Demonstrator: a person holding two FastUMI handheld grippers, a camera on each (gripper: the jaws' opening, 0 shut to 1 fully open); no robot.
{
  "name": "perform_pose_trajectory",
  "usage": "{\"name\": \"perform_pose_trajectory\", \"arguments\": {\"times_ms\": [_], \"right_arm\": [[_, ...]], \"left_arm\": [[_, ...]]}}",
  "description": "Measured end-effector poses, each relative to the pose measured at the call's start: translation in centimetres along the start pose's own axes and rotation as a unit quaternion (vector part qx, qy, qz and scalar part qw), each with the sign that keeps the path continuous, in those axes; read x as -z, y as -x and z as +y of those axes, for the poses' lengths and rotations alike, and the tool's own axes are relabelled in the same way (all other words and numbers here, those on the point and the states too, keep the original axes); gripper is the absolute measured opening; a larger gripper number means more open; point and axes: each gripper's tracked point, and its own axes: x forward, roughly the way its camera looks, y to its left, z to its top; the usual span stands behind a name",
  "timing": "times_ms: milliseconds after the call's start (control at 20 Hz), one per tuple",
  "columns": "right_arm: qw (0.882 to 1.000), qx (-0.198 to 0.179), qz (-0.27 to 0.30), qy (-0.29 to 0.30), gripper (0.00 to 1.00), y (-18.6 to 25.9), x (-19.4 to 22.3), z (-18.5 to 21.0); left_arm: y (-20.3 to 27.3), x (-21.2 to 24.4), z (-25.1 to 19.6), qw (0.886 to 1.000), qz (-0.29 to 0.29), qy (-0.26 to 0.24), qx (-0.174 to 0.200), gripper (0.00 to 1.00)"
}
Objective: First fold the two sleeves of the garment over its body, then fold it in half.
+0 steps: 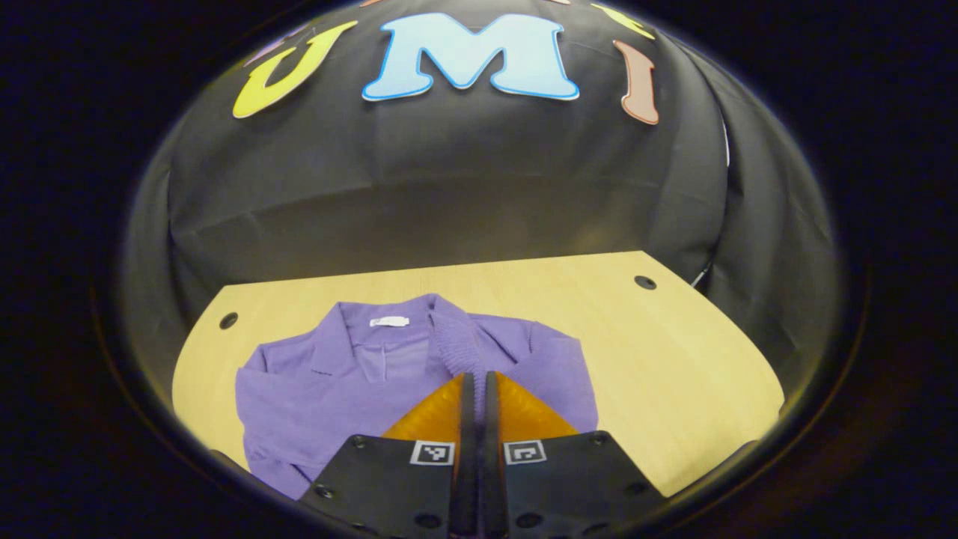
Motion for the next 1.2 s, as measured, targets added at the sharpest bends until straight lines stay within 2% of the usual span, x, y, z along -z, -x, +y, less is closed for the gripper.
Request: {"name": "perform_pose_trajectory", "arguments": {"times_ms": [150,250,300,450,500,850,1000,1200], "right_arm": [[1.0,-0.02,0.0,0.003,0.87,-0.3,0.4,0.2],[1.0,-0.027,0.0,0.005,0.87,-0.3,0.5,0.4],[1.0,-0.027,0.0,0.007,0.87,-0.2,0.7,0.4],[1.0,-0.017,-0.007,0.016,0.87,0.4,0.9,0.7],[1.0,-0.015,-0.009,0.018,0.87,0.7,1.0,0.9],[1.0,-0.001,0.008,0.008,0.87,2.6,3.4,3.1],[1.0,0.001,0.022,0.004,0.87,3.5,5.0,4.0],[0.998,-0.003,0.069,-0.002,0.87,4.5,9.2,5.5]], "left_arm": [[0.7,0.4,-1.1,0.999,0.006,0.027,0.023,0.14],[1.6,0.6,-1.4,0.999,0.006,0.033,0.027,0.4],[2.1,0.5,-1.4,0.999,0.004,0.034,0.028,0.57],[4.0,0.7,-0.7,0.999,-0.003,0.039,0.027,0.85],[4.8,0.7,-0.2,0.999,-0.007,0.04,0.026,0.89],[12.7,1.6,5.2,0.998,-0.038,0.053,-0.005,0.92],[16.4,3.6,7.8,0.998,-0.039,0.044,-0.021,0.94],[21.1,8.3,10.9,0.999,-0.012,0.039,-0.029,0.96]]}}
